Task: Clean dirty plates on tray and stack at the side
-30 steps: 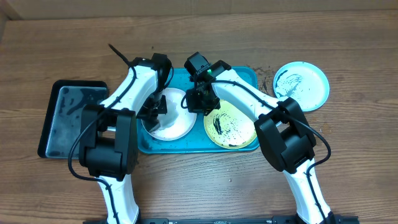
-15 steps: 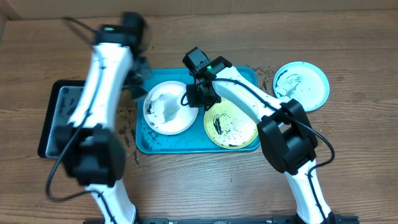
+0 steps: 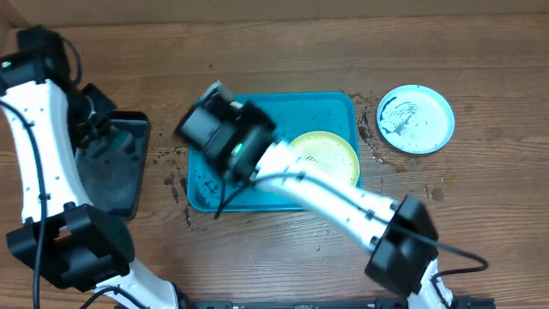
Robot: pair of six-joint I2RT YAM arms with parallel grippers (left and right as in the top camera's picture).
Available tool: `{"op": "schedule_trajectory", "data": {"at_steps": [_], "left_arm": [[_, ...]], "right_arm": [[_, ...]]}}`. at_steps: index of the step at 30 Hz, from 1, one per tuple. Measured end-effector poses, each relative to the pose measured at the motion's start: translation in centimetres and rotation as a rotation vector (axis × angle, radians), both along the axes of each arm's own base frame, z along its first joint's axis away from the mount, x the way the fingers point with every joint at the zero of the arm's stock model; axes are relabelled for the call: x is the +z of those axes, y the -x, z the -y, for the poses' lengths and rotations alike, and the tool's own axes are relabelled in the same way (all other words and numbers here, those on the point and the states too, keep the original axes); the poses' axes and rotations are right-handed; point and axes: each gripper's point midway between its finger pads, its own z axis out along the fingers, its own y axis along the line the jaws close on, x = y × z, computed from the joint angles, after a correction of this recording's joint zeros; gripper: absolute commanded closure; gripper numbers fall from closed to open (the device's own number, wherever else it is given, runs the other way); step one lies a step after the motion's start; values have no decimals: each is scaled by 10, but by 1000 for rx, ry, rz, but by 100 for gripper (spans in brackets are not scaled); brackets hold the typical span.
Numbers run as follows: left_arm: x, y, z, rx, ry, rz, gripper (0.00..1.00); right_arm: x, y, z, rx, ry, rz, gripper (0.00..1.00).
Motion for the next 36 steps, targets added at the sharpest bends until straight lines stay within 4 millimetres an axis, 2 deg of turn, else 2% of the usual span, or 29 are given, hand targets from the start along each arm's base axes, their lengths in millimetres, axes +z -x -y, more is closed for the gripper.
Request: {"op": "schedule_trajectory", "data": {"at_steps": [6,11,17,23,26,28,29,32,34,36], "left_arm": [[0,11,-17,66,41,-1,96],[0,14,-20,84,64,3,96],[0,13,-18,83,77,9,96],[0,13,-18,83,77,9,96],[0,13,-18,83,77,10,96],[0,13,-18,83,78,10,96],[0,13,-18,83,78,10,96],[0,13,-18,82,81,10,96],[0,13,-17,82,81,9,96],[0,13,-17,82,82,10,96]], "right_arm": [[53,24,-31,69,197,293,96],[81,32,-34,66,329,406,96],[91,32,-28,46,417,436,96],[93,32,-27,42,434,443,96],[92,31,-28,46,423,437,96],[82,30,-28,68,391,400,96],[73,29,-28,90,381,362,96],[30,24,-20,178,335,143,96],[10,12,0,131,258,29,96],[-2,-4,22,39,163,-42,96]]}}
